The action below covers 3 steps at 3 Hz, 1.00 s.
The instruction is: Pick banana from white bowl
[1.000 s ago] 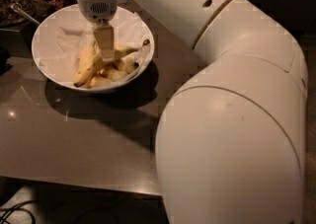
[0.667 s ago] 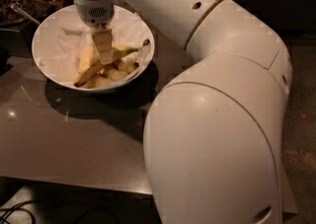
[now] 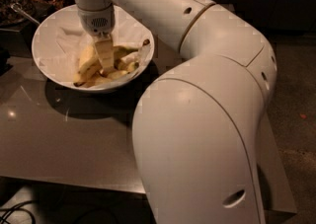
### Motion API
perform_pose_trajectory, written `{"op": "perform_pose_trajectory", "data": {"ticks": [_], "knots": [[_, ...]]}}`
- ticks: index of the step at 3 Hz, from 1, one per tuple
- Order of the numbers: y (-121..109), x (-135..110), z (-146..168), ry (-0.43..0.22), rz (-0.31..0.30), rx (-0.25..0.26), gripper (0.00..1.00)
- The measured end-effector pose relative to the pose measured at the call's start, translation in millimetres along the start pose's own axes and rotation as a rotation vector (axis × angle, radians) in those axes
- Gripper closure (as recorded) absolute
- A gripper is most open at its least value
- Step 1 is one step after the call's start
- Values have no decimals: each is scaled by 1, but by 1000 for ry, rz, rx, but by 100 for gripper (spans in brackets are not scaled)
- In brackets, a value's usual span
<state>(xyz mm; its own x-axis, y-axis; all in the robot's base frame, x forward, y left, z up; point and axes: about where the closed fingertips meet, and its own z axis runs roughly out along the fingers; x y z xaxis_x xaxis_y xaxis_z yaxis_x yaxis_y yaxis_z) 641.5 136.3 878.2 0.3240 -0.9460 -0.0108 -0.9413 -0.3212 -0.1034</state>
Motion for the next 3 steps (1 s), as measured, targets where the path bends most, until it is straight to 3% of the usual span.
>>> {"op": "perform_pose_trajectory", "data": {"ticks": [2,3], "knots": [[1,1,1,5,-2,3,84],[1,1,1,5,-2,3,100]]}}
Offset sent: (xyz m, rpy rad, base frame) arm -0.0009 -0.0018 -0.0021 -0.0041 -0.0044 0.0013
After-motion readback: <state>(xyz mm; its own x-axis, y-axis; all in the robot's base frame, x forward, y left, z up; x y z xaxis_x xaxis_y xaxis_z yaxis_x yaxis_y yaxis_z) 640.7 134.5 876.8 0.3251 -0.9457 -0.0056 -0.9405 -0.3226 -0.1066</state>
